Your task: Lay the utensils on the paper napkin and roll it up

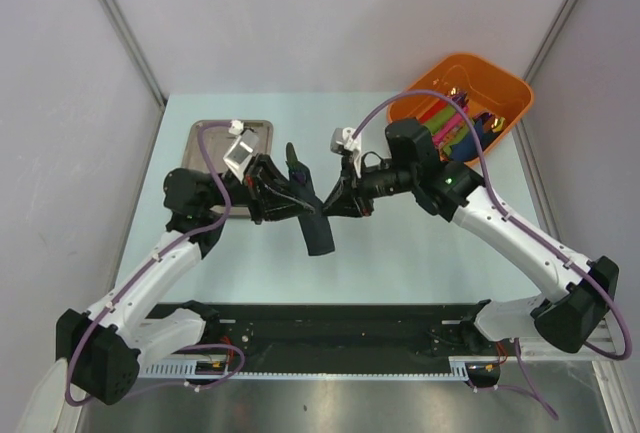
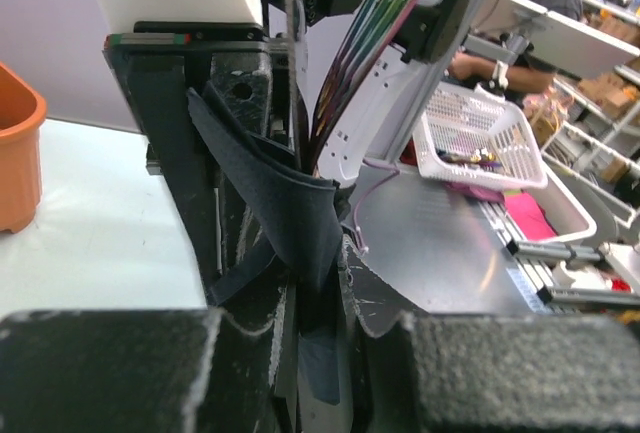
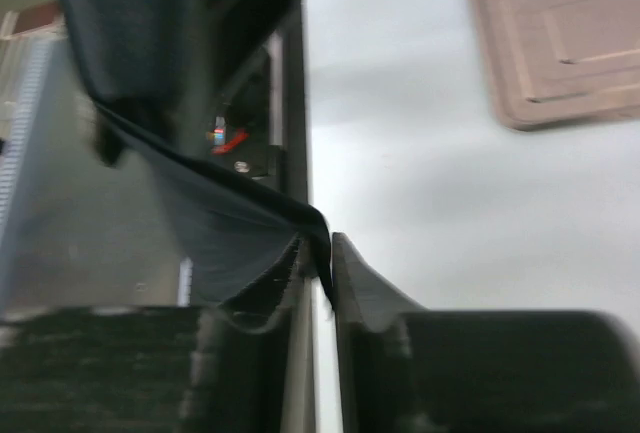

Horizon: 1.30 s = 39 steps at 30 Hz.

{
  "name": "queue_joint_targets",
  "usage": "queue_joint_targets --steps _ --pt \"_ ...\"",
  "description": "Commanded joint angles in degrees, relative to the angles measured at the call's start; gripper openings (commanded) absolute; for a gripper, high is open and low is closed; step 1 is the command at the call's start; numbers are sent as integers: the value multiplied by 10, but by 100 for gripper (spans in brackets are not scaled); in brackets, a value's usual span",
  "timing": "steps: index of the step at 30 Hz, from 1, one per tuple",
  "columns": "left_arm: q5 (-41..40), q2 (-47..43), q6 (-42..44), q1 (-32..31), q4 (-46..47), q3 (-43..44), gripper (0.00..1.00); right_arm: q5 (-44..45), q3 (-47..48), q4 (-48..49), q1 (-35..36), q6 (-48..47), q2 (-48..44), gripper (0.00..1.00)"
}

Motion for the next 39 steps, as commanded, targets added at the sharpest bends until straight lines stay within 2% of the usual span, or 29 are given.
queue_joint_targets --steps 1,2,3,5,6,7,11,12,14,15,20,25,36,39 --pt "-35 -19 -34 -14 47 6 0 64 29 -13 -44 9 19 30" --pt "-43 -24 -15 -14 21 9 0 66 46 -23 -55 13 19 37" --pt "-68 -29 42 -12 -21 19 0 74 58 -33 -60 16 17 48" --pt "-115 -41 125 -11 -181 38 0 92 74 -64 -71 20 4 50" --pt "-170 -48 188 -11 -221 56 0 116 85 -70 -85 28 -2 49" --pt "-202 -46 203 -11 -271 61 0 131 86 -76 -91 35 -9 49" --pt "-333 -27 252 -11 -367 102 0 227 94 -90 -113 67 -34 55" --pt "-388 -18 259 -11 -390 110 0 257 106 -99 -122 78 -34 56" --pt "-431 -9 283 -11 -435 133 0 267 117 -103 -127 81 -35 56" --pt "-458 -5 283 -11 -441 135 0 263 125 -97 -126 101 -37 57" --pt "-484 10 268 -12 -457 152 0 200 124 -51 -90 151 -32 75" --pt "-466 5 233 -12 -435 148 0 190 93 -9 -42 168 -1 76" --pt "-388 -20 134 -11 -331 109 0 137 91 62 -26 182 67 88" --pt "-362 -23 107 -11 -281 93 0 114 88 71 -23 183 70 87"
